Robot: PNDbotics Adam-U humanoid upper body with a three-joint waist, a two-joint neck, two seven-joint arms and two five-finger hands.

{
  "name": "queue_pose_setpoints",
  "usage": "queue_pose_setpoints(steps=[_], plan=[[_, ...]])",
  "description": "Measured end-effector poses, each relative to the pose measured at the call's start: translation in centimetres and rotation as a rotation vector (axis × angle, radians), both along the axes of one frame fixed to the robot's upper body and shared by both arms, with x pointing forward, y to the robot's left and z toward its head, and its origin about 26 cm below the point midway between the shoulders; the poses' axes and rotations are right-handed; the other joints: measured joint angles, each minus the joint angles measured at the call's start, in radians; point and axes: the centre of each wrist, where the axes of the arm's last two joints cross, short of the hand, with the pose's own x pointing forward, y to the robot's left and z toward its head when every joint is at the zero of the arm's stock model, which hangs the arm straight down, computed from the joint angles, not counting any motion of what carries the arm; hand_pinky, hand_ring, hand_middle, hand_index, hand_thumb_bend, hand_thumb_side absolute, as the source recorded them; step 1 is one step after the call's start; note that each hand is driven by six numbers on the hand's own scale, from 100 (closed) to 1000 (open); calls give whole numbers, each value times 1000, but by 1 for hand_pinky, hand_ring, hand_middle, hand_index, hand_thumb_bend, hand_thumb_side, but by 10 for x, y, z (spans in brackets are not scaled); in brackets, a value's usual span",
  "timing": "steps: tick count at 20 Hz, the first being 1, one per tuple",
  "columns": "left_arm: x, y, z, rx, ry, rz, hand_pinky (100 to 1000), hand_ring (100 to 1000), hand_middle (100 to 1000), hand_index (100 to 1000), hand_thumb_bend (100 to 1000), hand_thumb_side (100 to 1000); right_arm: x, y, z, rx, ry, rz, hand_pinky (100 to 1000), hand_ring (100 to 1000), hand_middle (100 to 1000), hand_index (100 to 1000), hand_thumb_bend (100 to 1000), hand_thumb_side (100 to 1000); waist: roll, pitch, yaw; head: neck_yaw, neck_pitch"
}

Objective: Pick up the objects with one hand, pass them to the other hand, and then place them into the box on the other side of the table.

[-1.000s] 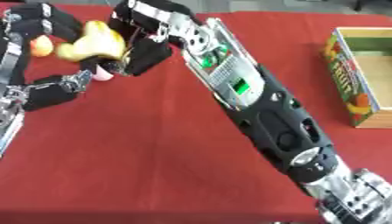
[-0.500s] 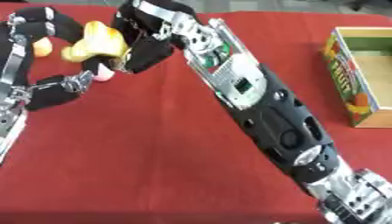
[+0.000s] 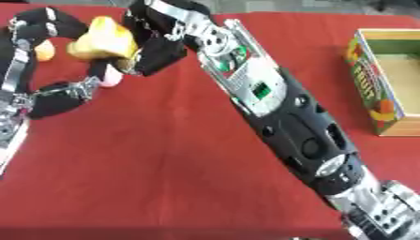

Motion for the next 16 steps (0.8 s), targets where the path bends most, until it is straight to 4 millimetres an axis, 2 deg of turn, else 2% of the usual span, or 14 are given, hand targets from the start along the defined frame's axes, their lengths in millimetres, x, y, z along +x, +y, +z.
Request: queue_pose_setpoints(steps=[2,6,16], plan=[[0,0,-1,9,0,4,717,732,697,834,762,260,0,0,0,3,2,3,634,519,331,340,341,100,0,0,0,0,0],[2,2,-3,35,6,27,729,751,724,864,838,327,-1,0,1,7,4,9,632,518,332,341,340,100,0,0,-1,0,0],[6,14,-16,20,48,157,717,748,719,868,813,340,-4,-10,10,28,-22,-5,629,519,335,345,338,100,0,0,-8,-11,0]])
